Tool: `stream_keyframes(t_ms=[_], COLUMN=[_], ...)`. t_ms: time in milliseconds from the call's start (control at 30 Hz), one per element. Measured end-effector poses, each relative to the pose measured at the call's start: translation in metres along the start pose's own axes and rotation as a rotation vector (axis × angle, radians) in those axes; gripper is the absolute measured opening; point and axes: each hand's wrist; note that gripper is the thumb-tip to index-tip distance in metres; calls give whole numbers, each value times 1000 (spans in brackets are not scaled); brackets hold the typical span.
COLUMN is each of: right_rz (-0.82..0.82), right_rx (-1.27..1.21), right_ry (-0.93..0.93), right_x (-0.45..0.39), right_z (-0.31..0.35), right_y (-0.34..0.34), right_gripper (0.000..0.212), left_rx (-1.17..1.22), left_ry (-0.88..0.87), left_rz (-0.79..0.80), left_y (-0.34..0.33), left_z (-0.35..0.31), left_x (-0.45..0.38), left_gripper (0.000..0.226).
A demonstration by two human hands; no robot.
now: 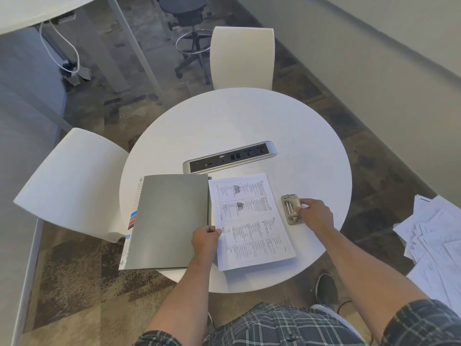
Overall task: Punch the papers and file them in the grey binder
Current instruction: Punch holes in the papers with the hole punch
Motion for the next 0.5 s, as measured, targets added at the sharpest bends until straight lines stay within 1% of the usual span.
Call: stream_keyframes(t_ms=[500], right_rz=[52], right_rx=[46], right_ry=[27], right_x=[5], right_z=[-5], right_y=[-13], right_gripper=[30], left_rx=[-47], left_ry=[-14], left_rz=[2], left_y=[-10], left_z=[-1], left_x=[8], left_gripper=[19])
Point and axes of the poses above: each hand's wrist, its own x-axis away from the middle knuckle, its own y-axis out of the back of the hand, z = x × y, and after that the axes turned 3 degrees about z, right-handed
